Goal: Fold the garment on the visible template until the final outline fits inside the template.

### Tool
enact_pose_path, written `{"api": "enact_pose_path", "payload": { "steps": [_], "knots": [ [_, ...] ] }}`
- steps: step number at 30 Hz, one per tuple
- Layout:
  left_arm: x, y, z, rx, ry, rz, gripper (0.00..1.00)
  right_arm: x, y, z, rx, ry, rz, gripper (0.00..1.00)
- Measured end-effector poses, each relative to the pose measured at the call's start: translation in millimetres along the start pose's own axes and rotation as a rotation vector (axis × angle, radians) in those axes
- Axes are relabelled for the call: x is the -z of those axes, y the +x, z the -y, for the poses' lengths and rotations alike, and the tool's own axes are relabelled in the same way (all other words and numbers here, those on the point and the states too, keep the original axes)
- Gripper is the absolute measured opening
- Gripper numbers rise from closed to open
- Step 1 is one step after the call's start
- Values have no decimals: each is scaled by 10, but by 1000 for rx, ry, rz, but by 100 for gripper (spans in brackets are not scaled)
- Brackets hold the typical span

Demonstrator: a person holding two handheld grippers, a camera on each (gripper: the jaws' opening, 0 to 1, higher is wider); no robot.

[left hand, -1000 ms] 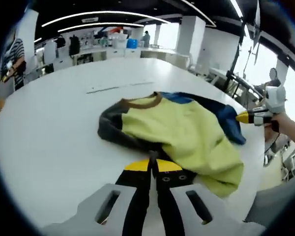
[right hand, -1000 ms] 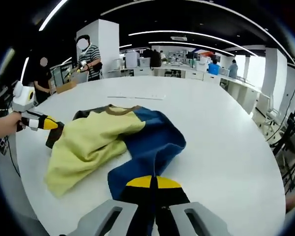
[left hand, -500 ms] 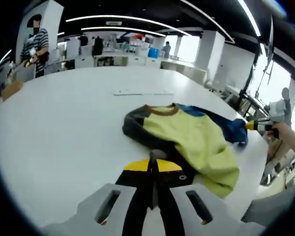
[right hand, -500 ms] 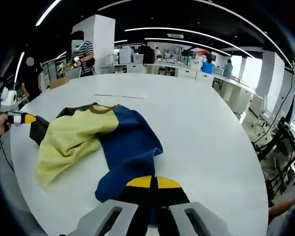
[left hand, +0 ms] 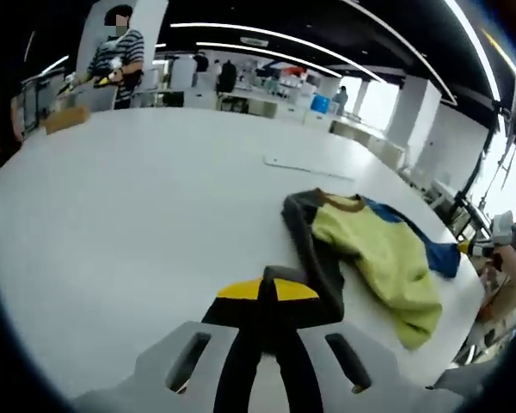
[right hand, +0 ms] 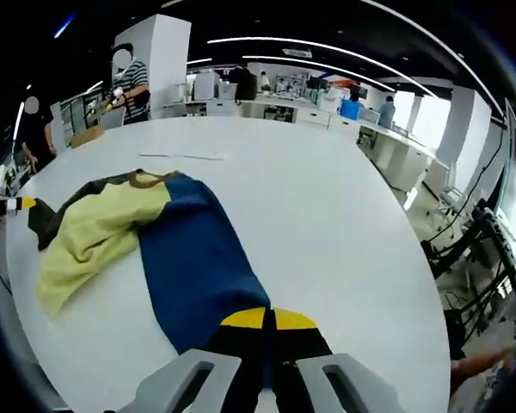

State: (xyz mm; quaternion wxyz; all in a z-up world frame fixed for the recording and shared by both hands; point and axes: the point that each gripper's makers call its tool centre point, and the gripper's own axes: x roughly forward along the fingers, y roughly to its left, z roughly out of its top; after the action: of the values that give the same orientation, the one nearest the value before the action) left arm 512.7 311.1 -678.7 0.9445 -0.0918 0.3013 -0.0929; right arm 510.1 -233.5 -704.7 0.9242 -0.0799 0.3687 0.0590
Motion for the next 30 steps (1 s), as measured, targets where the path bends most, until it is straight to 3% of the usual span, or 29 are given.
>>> {"api": "enact_pose_path", "payload": {
  "steps": [8,16,22,30],
  "knots": [
    [99,-142,-263,-83,-19,-6,0,65,4,89,26,-18,-33,0],
    [135,-253,-594,-181,-118,21,0,107,44,218,39,-21,-66,0],
    [174,-330,-813,-248,-106,23,0,97,98,306,45,-34,-78,0],
    [196,-427,-1080,-315,-174,61,0,88,187,448,51,-32,-106,0]
  ]
}}
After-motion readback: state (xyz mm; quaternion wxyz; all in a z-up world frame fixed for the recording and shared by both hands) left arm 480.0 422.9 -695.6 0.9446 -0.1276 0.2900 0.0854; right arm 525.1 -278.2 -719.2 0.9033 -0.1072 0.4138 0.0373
